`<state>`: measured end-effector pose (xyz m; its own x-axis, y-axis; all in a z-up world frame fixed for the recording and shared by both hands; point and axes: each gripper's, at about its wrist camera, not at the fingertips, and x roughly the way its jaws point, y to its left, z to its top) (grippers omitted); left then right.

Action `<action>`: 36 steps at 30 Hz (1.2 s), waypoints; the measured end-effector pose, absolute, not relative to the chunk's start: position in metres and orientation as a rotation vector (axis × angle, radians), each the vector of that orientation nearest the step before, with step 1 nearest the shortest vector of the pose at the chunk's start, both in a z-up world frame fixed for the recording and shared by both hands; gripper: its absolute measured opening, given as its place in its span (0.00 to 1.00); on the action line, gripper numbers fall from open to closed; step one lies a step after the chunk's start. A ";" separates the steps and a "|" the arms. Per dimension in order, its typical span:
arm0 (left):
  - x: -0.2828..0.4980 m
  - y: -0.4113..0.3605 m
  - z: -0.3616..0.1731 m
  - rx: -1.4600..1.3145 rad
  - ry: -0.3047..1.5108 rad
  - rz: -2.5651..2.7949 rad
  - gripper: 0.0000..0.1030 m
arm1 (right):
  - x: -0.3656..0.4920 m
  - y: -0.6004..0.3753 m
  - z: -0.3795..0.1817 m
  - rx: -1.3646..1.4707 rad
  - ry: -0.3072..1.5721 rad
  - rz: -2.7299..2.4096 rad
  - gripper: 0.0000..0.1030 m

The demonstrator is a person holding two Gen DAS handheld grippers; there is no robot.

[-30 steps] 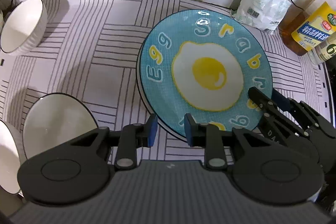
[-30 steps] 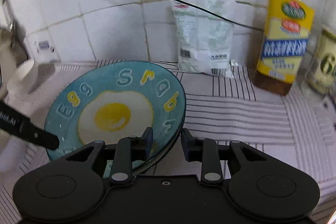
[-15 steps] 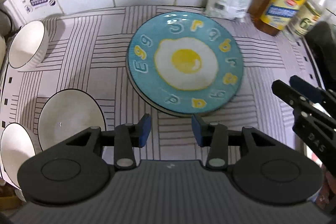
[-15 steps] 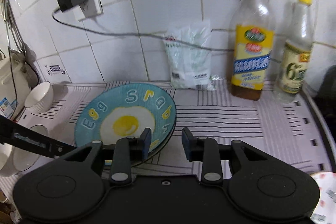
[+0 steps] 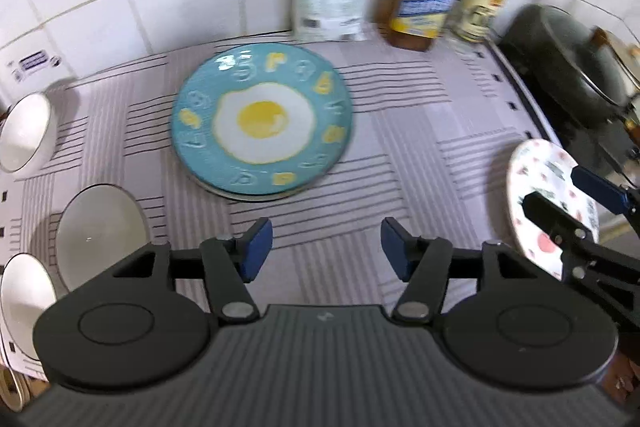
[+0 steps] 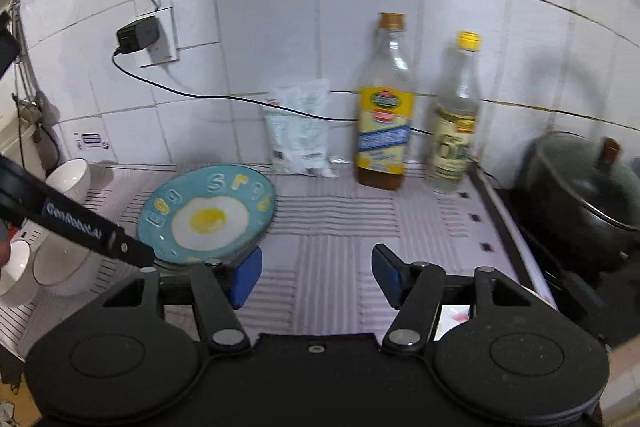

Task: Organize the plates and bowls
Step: 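Move both grippers to the pink Lovely Bear plate and grasp its rim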

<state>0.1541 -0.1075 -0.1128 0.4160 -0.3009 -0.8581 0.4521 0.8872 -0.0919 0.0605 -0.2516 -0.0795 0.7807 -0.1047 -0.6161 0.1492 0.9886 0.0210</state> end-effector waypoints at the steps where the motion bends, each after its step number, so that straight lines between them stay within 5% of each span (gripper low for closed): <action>1: 0.150 -0.112 -0.112 0.170 1.034 -0.491 0.60 | 0.054 -0.253 -0.079 0.068 0.664 -0.150 0.66; 15: 0.112 -0.173 -0.112 0.275 1.000 -0.670 0.70 | -0.007 -0.294 -0.086 0.111 0.719 -0.367 0.68; 22: 0.104 -0.210 -0.120 0.311 0.946 -0.782 0.85 | -0.027 -0.321 -0.106 0.175 0.699 -0.465 0.70; 36: 0.115 -0.264 -0.176 0.310 0.954 -0.886 0.87 | -0.027 -0.359 -0.163 0.094 0.689 -0.615 0.70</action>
